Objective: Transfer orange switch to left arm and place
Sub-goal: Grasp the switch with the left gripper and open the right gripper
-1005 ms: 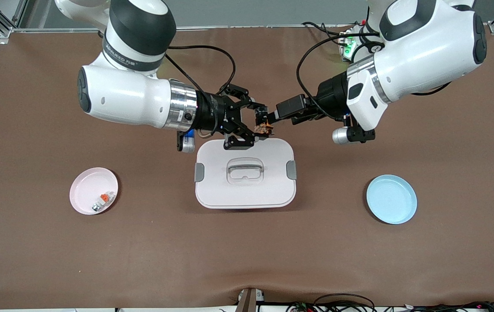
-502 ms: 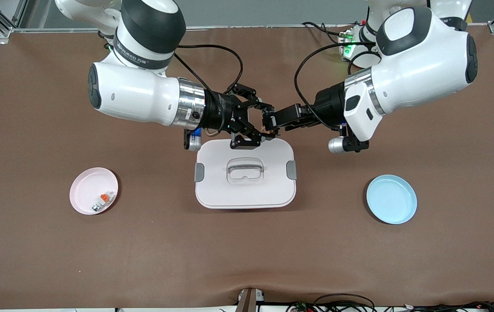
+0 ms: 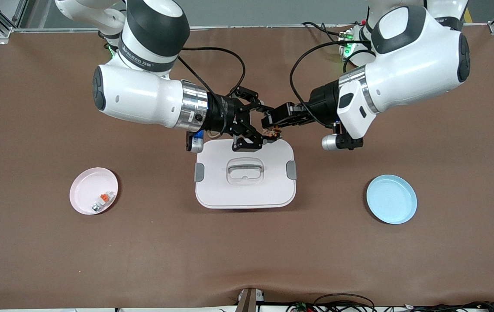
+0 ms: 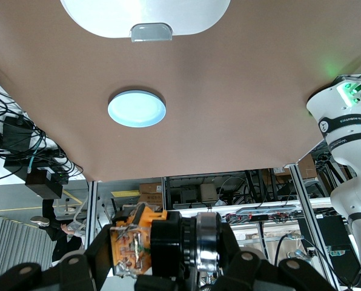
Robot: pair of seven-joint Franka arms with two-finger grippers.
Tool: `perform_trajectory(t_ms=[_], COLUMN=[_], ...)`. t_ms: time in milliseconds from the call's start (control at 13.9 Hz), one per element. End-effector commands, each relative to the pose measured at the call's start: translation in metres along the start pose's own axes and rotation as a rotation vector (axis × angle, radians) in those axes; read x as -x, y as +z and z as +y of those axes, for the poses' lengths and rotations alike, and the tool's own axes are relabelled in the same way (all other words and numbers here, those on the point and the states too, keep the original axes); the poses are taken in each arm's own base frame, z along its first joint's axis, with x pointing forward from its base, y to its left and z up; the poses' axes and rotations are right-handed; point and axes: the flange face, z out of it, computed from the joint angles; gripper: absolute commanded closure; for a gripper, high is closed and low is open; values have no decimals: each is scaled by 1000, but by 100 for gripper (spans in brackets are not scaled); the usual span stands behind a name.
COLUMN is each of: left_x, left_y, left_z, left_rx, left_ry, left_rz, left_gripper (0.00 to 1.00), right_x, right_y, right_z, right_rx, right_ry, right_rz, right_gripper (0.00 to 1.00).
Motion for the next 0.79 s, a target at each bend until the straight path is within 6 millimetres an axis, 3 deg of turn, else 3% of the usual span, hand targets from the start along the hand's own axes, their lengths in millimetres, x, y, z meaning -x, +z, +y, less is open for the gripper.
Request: perform_trajectory(t_ms=[0, 287, 718], left_x=[1, -2, -4], left_y=[3, 2, -3], left_z=[5, 3, 2], left_rx=[22, 19, 16], left_ry=[11, 8, 4], left_rz=[-13, -10, 2], left_gripper=[65, 98, 100], right_x=[4, 5, 5], right_y=[4, 4, 4], right_z=[0, 0, 0], right_rx=[-11, -13, -13], right_ry=[3, 1, 3], right_rz=[-9, -9, -9], right_gripper=[100, 100, 100])
